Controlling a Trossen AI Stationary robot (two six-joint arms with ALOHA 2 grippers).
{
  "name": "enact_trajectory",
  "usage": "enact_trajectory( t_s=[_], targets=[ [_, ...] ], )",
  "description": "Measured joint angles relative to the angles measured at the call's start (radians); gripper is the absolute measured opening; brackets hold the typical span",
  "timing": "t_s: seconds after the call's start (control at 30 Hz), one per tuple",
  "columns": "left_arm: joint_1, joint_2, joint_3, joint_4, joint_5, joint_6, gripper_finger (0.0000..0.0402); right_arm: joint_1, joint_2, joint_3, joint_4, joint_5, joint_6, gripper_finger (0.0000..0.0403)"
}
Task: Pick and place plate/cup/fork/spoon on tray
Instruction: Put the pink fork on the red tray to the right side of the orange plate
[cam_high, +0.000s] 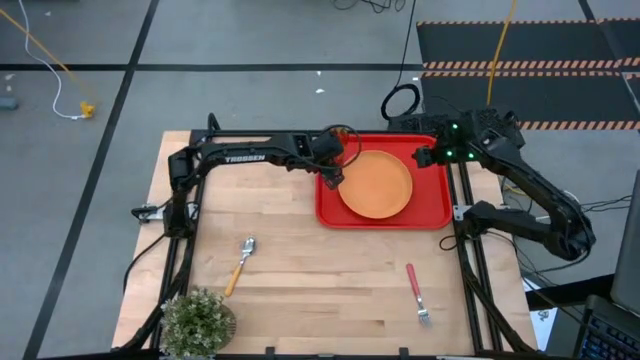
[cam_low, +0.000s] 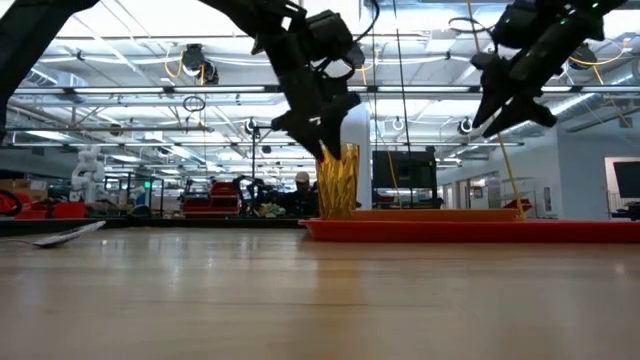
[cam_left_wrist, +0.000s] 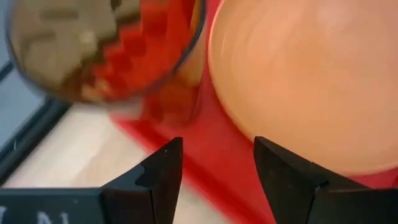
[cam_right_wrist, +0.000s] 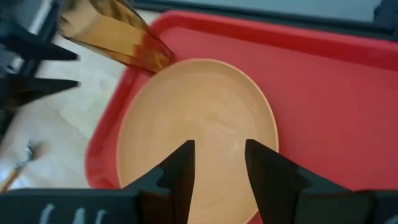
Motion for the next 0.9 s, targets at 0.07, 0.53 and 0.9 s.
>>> enact_trajectory(
  t_s=[0.07,0.53,0.9],
  targets=[
    [0.004,0.017,-0.001,0.033,-0.005,0.006,0.02,0.0,-0.025,0.0,0.001,0.0,0.0,0.0134],
    [0.063,0.054,0.0,0.12,0.003,0.015,0.02,0.0,-0.027,0.0,0.002,0.001,-0.022,0.0135],
    [0.07,0.03,0.001,-0.04,0.015,0.038,0.02,0.0,-0.025,0.0,-0.025,-0.031,0.026,0.0135]
  ],
)
